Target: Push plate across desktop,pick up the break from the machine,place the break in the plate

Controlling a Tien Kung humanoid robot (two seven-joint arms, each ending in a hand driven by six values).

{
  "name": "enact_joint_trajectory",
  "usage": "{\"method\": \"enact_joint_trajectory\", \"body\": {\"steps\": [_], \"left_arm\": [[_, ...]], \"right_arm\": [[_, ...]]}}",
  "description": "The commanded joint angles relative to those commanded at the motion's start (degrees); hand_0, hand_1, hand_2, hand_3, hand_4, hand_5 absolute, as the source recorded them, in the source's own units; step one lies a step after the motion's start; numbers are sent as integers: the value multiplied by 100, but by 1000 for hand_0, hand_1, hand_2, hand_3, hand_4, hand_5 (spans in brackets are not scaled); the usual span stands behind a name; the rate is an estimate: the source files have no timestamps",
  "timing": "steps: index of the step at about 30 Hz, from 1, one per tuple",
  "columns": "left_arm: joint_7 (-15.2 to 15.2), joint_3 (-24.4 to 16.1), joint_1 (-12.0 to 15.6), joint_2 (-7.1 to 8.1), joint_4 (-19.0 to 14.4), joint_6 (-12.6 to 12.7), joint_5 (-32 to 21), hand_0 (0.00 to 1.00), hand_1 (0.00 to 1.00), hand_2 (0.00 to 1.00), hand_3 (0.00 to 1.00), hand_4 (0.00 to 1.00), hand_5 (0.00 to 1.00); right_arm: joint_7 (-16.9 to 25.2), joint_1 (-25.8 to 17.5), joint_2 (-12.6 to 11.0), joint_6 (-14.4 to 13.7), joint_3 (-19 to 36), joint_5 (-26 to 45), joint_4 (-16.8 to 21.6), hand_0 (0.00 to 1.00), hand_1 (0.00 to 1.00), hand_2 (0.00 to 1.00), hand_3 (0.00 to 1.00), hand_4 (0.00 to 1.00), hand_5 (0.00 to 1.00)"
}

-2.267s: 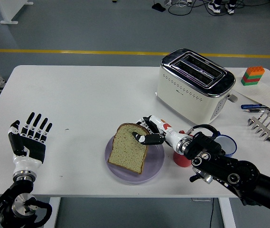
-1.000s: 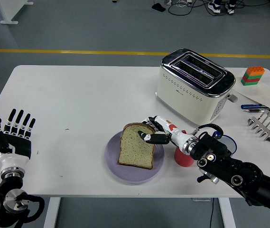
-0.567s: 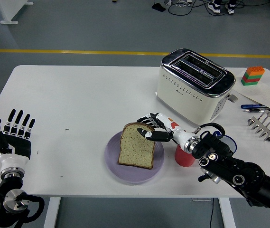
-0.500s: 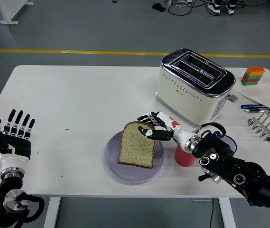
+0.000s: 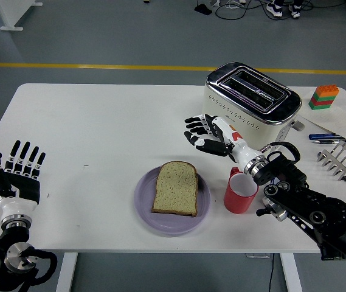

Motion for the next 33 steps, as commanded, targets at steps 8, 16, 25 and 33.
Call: {"method": "enact_joint_trajectory", "body": {"steps": [8, 16, 25, 33], "left_arm": [[25, -3, 41, 16, -59, -8, 60, 746, 734, 752, 712, 517, 998], [58, -47, 106, 39, -229, -6, 160, 746, 734, 749, 712, 517, 998], [144, -313, 293, 120, -712, 61, 516, 746, 734, 750, 712, 517, 998], [451, -641, 367, 202, -1054, 108, 935, 748, 734, 750, 714, 516, 998]], "right_arm": [[-116, -372, -292, 562, 1223, 579, 1145, 703, 664, 657, 617, 562, 273], [-302, -813, -510, 665, 2487, 1125, 1843, 703, 669, 668, 618, 551, 281], [-374, -1719, -698, 643, 3803, 1470, 2033, 711, 681, 688, 635, 558, 305], [-446, -2570, -760, 759, 4616, 1770, 1975, 716, 690, 702, 657, 546, 291]]}}
